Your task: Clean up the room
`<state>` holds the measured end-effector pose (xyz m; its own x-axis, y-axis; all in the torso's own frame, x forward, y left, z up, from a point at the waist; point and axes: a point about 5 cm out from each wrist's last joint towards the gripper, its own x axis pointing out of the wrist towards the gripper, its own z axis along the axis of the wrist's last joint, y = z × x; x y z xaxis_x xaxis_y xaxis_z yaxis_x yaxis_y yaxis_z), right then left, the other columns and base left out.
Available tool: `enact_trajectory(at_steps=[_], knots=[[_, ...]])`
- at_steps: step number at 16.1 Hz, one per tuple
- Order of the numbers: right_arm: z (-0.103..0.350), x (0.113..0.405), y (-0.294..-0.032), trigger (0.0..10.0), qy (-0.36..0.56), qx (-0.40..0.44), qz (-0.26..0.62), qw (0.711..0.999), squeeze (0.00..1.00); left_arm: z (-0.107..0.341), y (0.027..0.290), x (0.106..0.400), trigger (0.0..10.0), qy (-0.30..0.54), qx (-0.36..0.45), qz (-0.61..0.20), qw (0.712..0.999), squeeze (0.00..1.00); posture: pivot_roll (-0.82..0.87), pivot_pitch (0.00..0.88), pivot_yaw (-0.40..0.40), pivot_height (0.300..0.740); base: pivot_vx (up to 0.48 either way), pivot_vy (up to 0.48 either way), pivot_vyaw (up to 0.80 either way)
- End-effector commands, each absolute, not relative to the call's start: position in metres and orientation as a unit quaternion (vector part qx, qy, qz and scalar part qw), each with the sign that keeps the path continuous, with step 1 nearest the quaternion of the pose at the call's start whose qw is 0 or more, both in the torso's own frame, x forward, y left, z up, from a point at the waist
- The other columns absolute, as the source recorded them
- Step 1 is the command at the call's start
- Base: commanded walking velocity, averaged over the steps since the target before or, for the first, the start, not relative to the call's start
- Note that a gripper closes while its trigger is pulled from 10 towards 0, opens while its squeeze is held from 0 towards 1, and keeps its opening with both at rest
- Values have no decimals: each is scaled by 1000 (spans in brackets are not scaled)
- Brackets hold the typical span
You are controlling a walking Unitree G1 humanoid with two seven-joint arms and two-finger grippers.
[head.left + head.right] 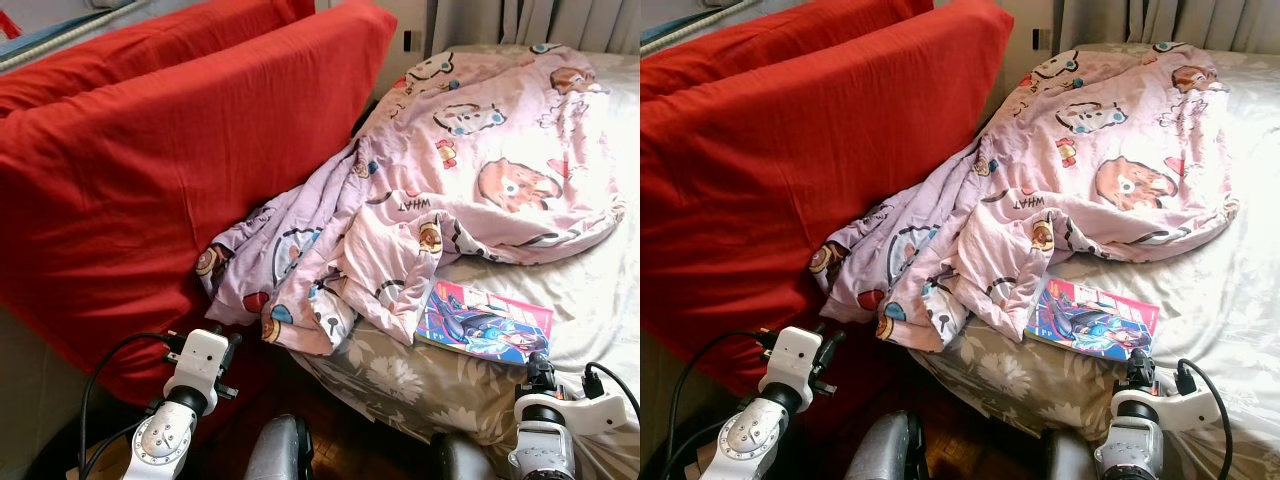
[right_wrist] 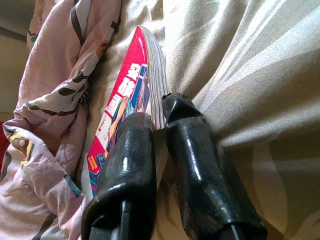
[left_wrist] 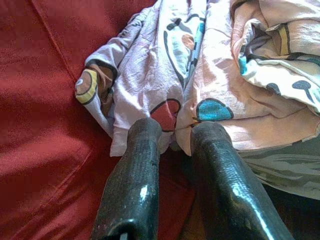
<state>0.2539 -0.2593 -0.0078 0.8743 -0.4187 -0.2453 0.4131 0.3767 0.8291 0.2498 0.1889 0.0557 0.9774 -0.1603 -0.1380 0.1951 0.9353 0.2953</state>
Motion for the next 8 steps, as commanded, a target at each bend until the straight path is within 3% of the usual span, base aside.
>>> enact_trajectory(at_steps=[1, 7, 8], knots=[[-5, 262, -248, 0, 2, 499, -226, 837, 0, 52, 195, 247, 10000, 67, 165, -83, 980, 0, 154, 18, 130, 601, 0, 0, 0], [-5, 262, -248, 0, 2, 499, -226, 837, 0, 52, 195, 247, 10000, 67, 165, -83, 980, 0, 154, 18, 130, 601, 0, 0, 0], [-18, 229, -279, 10000, 48, 414, -360, 835, 1000, 42, 191, 257, 10000, 64, 163, -73, 982, 0, 77, 0, 84, 601, 0, 0, 0]])
